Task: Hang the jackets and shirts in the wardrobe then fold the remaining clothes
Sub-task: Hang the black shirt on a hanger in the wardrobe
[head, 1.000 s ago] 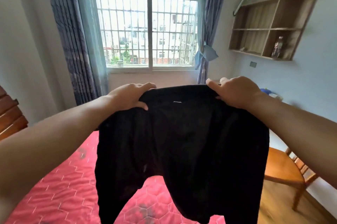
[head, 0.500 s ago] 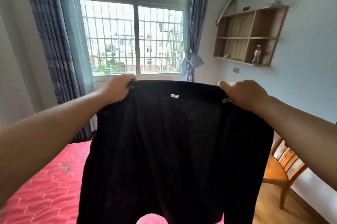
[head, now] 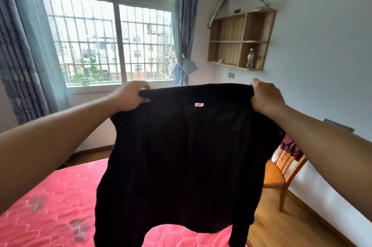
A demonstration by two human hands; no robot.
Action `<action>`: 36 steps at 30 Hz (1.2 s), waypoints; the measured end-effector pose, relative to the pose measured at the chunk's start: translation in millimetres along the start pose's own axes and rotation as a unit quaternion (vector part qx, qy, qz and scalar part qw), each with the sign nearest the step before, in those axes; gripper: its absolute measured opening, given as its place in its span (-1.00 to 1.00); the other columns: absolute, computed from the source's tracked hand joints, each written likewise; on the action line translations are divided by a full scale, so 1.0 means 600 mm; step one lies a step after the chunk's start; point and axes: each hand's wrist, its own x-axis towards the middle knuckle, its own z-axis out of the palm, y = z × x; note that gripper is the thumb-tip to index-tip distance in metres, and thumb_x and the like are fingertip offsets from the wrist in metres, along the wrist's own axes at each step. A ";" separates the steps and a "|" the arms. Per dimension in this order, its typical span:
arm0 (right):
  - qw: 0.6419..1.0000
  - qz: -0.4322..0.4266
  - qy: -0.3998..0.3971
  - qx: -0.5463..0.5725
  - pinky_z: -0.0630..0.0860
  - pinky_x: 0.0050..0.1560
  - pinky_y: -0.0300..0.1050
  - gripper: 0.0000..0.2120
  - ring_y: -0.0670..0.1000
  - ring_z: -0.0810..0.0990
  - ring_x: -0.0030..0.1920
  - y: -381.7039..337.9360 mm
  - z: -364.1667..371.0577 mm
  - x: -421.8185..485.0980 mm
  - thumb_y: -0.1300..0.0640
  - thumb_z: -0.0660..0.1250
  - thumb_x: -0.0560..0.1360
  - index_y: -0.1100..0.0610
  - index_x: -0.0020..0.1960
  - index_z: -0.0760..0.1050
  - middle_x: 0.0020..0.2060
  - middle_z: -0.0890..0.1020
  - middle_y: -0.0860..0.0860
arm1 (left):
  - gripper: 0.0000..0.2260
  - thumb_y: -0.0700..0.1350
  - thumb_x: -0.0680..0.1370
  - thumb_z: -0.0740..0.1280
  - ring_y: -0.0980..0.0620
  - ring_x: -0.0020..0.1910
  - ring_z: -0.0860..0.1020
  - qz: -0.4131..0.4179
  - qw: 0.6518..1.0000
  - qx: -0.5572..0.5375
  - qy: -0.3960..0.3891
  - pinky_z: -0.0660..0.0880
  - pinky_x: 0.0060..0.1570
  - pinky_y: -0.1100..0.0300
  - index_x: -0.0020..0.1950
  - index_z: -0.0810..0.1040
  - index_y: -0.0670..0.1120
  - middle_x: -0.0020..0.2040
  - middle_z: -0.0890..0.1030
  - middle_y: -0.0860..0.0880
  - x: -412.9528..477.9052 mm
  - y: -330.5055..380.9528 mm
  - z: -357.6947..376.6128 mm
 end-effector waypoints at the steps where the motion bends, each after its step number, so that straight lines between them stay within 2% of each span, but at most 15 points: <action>1: 0.999 0.020 0.006 0.029 0.36 -0.21 -0.05 -0.86 0.19 0.47 -0.21 0.009 -0.003 0.000 0.32 0.18 0.50 0.13 0.01 0.33 -0.26 0.46 0.08 | -0.88 -0.12 0.55 0.46 -0.07 -0.11 0.57 -0.030 0.998 -0.060 -0.006 0.54 -0.06 0.05 0.06 0.60 -0.01 -0.07 0.63 -0.08 0.007 0.018 0.009; 2: 0.998 0.039 0.008 0.053 0.37 -0.20 -0.04 -0.85 0.18 0.48 -0.21 0.017 -0.008 0.000 0.31 0.17 0.51 0.13 0.04 0.35 -0.24 0.48 0.09 | -0.93 -0.14 0.55 0.45 -0.07 -0.12 0.59 -0.056 0.991 -0.119 -0.008 0.55 -0.09 0.07 -0.01 0.61 0.00 -0.09 0.63 -0.09 0.013 0.036 0.017; 5: 0.994 0.079 -0.011 0.081 0.42 -0.18 -0.03 -0.83 0.14 0.50 -0.18 0.053 -0.030 -0.003 0.32 0.14 0.50 0.15 0.06 0.37 -0.19 0.49 0.09 | -0.87 -0.25 0.58 0.37 -0.11 -0.17 0.61 -0.114 0.960 -0.255 -0.008 0.55 -0.17 0.11 -0.12 0.61 -0.05 -0.15 0.64 -0.15 0.033 0.090 0.035; 8: 0.993 0.093 -0.032 0.060 0.47 -0.17 -0.02 -0.85 0.14 0.52 -0.15 0.099 -0.060 -0.013 0.25 0.14 0.45 0.14 -0.01 0.41 -0.14 0.53 0.10 | -0.83 -0.31 0.57 0.24 -0.18 -0.12 0.65 -0.137 0.937 -0.320 -0.029 0.61 -0.08 -0.02 0.00 0.62 -0.17 -0.08 0.66 -0.23 0.054 0.155 0.048; 10: 0.994 0.092 -0.053 0.029 0.47 -0.22 -0.05 -0.88 0.10 0.53 -0.17 0.138 -0.084 -0.022 0.15 0.19 0.43 0.10 -0.04 0.42 -0.16 0.54 0.06 | -0.84 -0.27 0.59 0.21 -0.14 -0.15 0.63 -0.125 0.943 -0.309 -0.027 0.59 -0.17 0.05 0.06 0.58 -0.18 -0.08 0.65 -0.20 0.063 0.202 0.060; 12: 0.993 0.088 -0.080 -0.007 0.44 -0.25 -0.07 -0.89 0.05 0.53 -0.18 0.183 -0.109 -0.035 0.03 0.24 0.44 0.04 -0.08 0.40 -0.16 0.55 0.03 | -0.95 -0.15 0.61 0.27 -0.06 -0.20 0.57 -0.070 0.968 -0.242 -0.011 0.46 -0.30 0.15 -0.01 0.51 -0.10 -0.15 0.59 -0.10 0.069 0.248 0.077; 13: 0.991 0.084 -0.096 -0.024 0.45 -0.23 -0.06 -0.86 0.05 0.53 -0.17 0.207 -0.122 -0.045 -0.01 0.26 0.45 0.03 -0.07 0.39 -0.14 0.55 0.03 | -0.91 -0.09 0.60 0.34 -0.04 -0.20 0.55 -0.030 0.979 -0.204 -0.012 0.41 -0.32 0.16 -0.01 0.47 -0.08 -0.16 0.56 -0.05 0.071 0.269 0.085; 16: 0.982 0.058 -0.155 -0.092 0.54 -0.09 0.01 -0.72 0.06 0.55 -0.11 0.285 -0.162 -0.082 -0.12 0.32 0.47 -0.01 0.08 0.40 -0.08 0.56 0.03 | -0.46 0.28 0.40 0.50 0.04 -0.16 0.54 0.061 0.987 -0.119 -0.090 0.44 -0.22 0.14 0.14 0.36 0.01 -0.11 0.52 0.04 0.077 0.323 0.112; 18: 0.971 0.037 -0.196 -0.130 0.56 -0.05 0.03 -0.61 0.03 0.54 -0.14 0.336 -0.189 -0.112 -0.24 0.39 0.45 -0.04 0.10 0.37 -0.11 0.55 0.01 | -0.28 0.55 0.22 0.37 0.00 -0.15 0.57 0.089 0.987 -0.081 -0.106 0.53 -0.13 0.03 0.14 0.32 0.10 -0.08 0.56 -0.01 0.085 0.363 0.138; 20: 0.965 0.039 -0.217 -0.144 0.57 -0.05 0.03 -0.47 0.00 0.54 -0.14 0.389 -0.217 -0.145 -0.38 0.43 0.37 -0.08 0.10 0.33 -0.15 0.53 -0.05 | -0.25 0.66 0.20 0.20 -0.03 -0.14 0.58 0.110 0.988 -0.078 -0.078 0.55 -0.07 -0.03 0.09 0.34 0.11 -0.08 0.58 -0.04 0.093 0.415 0.173; 22: 0.963 0.055 -0.216 -0.149 0.54 -0.10 -0.01 -0.36 -0.01 0.54 -0.15 0.440 -0.246 -0.178 -0.48 0.40 0.31 -0.10 0.15 0.31 -0.16 0.50 -0.08 | -0.32 0.59 0.32 0.18 0.02 -0.19 0.55 0.126 0.988 -0.059 -0.067 0.51 -0.10 0.01 0.10 0.38 0.06 -0.14 0.55 -0.02 0.091 0.479 0.200; 24: 0.966 0.073 -0.196 -0.148 0.48 -0.20 -0.05 -0.32 -0.04 0.53 -0.20 0.491 -0.278 -0.213 -0.52 0.29 0.37 -0.03 0.22 0.33 -0.19 0.52 -0.05 | -0.38 0.53 0.38 0.20 0.04 -0.23 0.54 0.152 0.985 -0.037 -0.068 0.52 -0.12 0.04 0.11 0.43 0.04 -0.22 0.55 0.02 0.089 0.543 0.228; 28: 0.961 0.126 -0.140 -0.201 0.44 -0.31 -0.06 -0.31 0.00 0.55 -0.26 0.589 -0.339 -0.287 -0.57 0.05 0.41 0.05 0.04 0.39 -0.26 0.55 0.02 | -0.35 0.65 0.29 0.09 0.02 -0.24 0.58 0.206 0.974 -0.050 -0.073 0.57 -0.15 0.02 -0.03 0.47 0.13 -0.23 0.61 0.04 0.091 0.664 0.289; 31: 0.947 0.178 -0.104 -0.246 0.47 -0.31 -0.06 -0.31 0.01 0.54 -0.26 0.644 -0.381 -0.340 -0.59 0.03 0.40 0.06 -0.05 0.37 -0.25 0.55 0.01 | -0.42 0.58 0.37 0.13 0.04 -0.23 0.56 0.236 0.966 -0.074 -0.079 0.51 -0.21 0.07 -0.12 0.51 0.09 -0.23 0.60 0.04 0.079 0.770 0.324; 36: 0.916 0.256 -0.064 -0.302 0.48 -0.32 -0.08 -0.31 0.02 0.55 -0.29 0.692 -0.457 -0.415 -0.57 0.05 0.43 0.08 -0.08 0.38 -0.26 0.55 0.01 | -0.41 0.51 0.45 0.17 -0.07 -0.12 0.58 0.271 0.949 -0.137 -0.081 0.54 -0.06 0.00 -0.08 0.61 0.00 -0.20 0.62 0.01 0.067 0.917 0.378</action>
